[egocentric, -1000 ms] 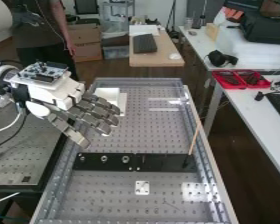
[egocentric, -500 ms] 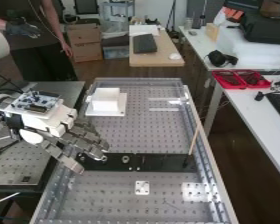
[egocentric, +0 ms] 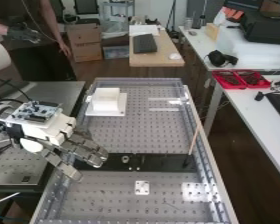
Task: Grab the smaller nut and place it in the white container
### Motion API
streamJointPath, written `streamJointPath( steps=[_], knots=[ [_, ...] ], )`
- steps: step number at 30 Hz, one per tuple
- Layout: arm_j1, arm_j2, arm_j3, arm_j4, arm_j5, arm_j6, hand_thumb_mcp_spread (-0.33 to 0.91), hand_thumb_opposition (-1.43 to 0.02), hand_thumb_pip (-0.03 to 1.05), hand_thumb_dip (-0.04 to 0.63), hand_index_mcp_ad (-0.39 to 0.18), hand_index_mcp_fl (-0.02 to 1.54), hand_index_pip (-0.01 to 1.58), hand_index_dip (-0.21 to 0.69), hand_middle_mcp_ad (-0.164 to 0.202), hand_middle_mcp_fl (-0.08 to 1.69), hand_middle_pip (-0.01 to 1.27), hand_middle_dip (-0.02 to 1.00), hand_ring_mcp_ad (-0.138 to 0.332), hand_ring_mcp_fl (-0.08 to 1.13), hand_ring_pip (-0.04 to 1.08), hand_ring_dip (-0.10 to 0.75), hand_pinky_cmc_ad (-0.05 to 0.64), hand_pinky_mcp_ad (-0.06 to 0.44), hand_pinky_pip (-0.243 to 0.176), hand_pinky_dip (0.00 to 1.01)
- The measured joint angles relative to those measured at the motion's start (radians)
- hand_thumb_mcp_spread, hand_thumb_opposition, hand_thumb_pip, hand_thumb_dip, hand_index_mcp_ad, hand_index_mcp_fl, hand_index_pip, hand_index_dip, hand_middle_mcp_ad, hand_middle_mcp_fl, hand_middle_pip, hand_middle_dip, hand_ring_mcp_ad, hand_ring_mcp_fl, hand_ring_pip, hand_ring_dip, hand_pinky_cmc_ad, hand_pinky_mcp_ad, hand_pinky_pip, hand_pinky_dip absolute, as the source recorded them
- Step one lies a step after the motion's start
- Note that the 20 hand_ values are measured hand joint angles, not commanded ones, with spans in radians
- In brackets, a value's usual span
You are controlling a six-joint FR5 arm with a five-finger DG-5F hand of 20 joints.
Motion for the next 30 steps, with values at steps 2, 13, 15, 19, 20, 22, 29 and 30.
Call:
streamJointPath(
  steps=[2, 13, 15, 19, 20, 22, 29, 30],
  knots=[
    [-0.001, -0.008, -0.002, 0.012, -0.007, -0.011, 0.45, -0.84, 0.56, 0.171, -0.143, 0.10, 1.43, 0.075, 0.070, 0.10, 0.14, 0.29, 0.131, 0.00, 0.11, 0.138, 0.401, 0.328, -0.024, 0.27],
    [-0.007, -0.050, 0.000, 0.036, -0.034, -0.049, 0.51, -0.87, 0.56, 0.206, -0.176, 0.17, 1.55, 0.112, 0.059, 0.12, 0.14, 0.30, 0.117, 0.00, 0.11, 0.138, 0.394, 0.311, 0.005, 0.21],
    [-0.007, -0.056, 0.000, 0.039, -0.037, -0.052, 0.51, -0.87, 0.56, 0.206, -0.188, 0.19, 1.56, 0.112, 0.056, 0.12, 0.14, 0.30, 0.113, 0.00, 0.10, 0.138, 0.394, 0.309, 0.005, 0.21],
    [-0.009, -0.071, 0.003, 0.047, -0.041, -0.060, 0.51, -0.86, 0.56, 0.206, -0.188, 0.19, 1.56, 0.124, 0.059, 0.12, 0.14, 0.30, 0.117, 0.00, 0.10, 0.136, 0.394, 0.309, 0.019, 0.20],
    [-0.009, -0.076, 0.004, 0.049, -0.042, -0.061, 0.51, -0.88, 0.56, 0.206, -0.187, 0.19, 1.55, 0.124, 0.059, 0.12, 0.14, 0.30, 0.117, 0.00, 0.11, 0.138, 0.394, 0.312, 0.021, 0.20],
    [-0.010, -0.081, 0.007, 0.052, -0.043, -0.062, 0.51, -0.88, 0.56, 0.206, -0.187, 0.19, 1.55, 0.124, 0.059, 0.12, 0.14, 0.30, 0.117, 0.00, 0.11, 0.138, 0.401, 0.309, 0.021, 0.20],
    [-0.014, -0.099, 0.013, 0.054, -0.050, -0.074, 0.51, -0.88, 0.56, 0.206, -0.188, 0.15, 1.53, 0.124, 0.059, 0.12, 0.14, 0.30, 0.119, 0.00, 0.11, 0.138, 0.380, 0.311, 0.021, 0.20],
    [-0.015, -0.101, 0.014, 0.054, -0.051, -0.075, 0.51, -0.88, 0.56, 0.206, -0.188, 0.14, 1.53, 0.124, 0.059, 0.12, 0.14, 0.30, 0.119, 0.00, 0.11, 0.138, 0.380, 0.311, 0.021, 0.20]
  ],
)
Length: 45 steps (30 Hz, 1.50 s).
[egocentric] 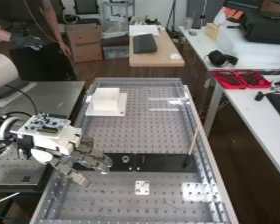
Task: Grab the smaller nut and place it in the white container
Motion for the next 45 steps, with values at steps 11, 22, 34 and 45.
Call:
streamJointPath(
  steps=[11, 22, 34, 45],
  knots=[
    [-0.002, -0.007, -0.010, 0.022, -0.004, -0.007, 0.51, -0.88, 0.56, 0.222, -0.190, 0.12, 1.51, 0.124, 0.056, 0.12, 0.14, 0.30, 0.108, 0.00, 0.11, 0.138, 0.379, 0.307, 0.021, 0.20],
    [0.002, -0.019, -0.040, 0.088, -0.004, -0.011, 0.51, -0.88, 0.56, 0.222, -0.190, 0.12, 1.52, 0.120, 0.054, 0.14, 0.14, 0.30, 0.101, 0.00, 0.11, 0.138, 0.379, 0.304, 0.021, 0.20],
    [0.004, -0.031, -0.040, 0.102, 0.008, -0.015, 0.50, -0.88, 0.56, 0.222, -0.188, 0.14, 1.53, 0.119, 0.051, 0.16, 0.14, 0.30, 0.101, 0.00, 0.11, 0.138, 0.380, 0.297, 0.021, 0.20],
    [0.001, -0.034, -0.038, 0.103, 0.007, -0.012, 0.51, -0.88, 0.57, 0.222, -0.199, 0.24, 1.56, 0.119, 0.051, 0.15, 0.13, 0.30, 0.099, 0.01, 0.10, 0.147, 0.379, 0.293, 0.037, 0.21]
  ],
)
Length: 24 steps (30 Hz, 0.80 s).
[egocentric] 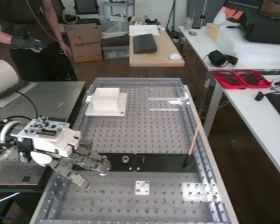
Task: Grab the smaller nut and place it in the white container
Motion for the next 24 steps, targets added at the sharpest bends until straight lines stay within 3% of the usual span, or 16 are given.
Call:
streamJointPath(
  steps=[24],
  knots=[
    [0.001, -0.008, 0.015, -0.018, -0.003, 0.003, 0.52, -0.88, 0.57, 0.220, -0.215, 0.19, 1.55, 0.117, 0.051, 0.15, 0.13, 0.30, 0.101, 0.01, 0.10, 0.152, 0.363, 0.293, 0.037, 0.21]
  ],
)
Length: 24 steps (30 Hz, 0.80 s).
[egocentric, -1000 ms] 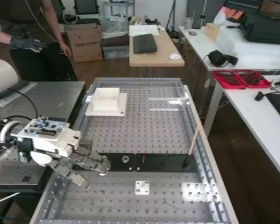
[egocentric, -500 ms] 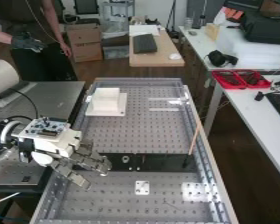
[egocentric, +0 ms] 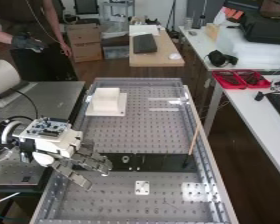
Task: Grab the smaller nut and place it in the white container
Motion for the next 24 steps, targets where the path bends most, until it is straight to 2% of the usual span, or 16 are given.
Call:
streamJointPath(
  steps=[21, 24],
  knots=[
    [0.002, -0.002, 0.000, -0.004, 0.007, 0.003, 0.49, -0.87, 0.61, 0.222, -0.213, 0.17, 1.53, 0.087, 0.052, 0.15, 0.13, 0.30, 0.093, 0.01, 0.11, 0.152, 0.363, 0.295, 0.037, 0.21],
    [0.003, -0.003, 0.000, -0.004, 0.008, 0.003, 0.49, -0.87, 0.62, 0.220, -0.213, 0.20, 1.54, 0.087, 0.052, 0.20, 0.13, 0.30, 0.096, 0.01, 0.10, 0.152, 0.363, 0.295, 0.037, 0.21]
  ],
)
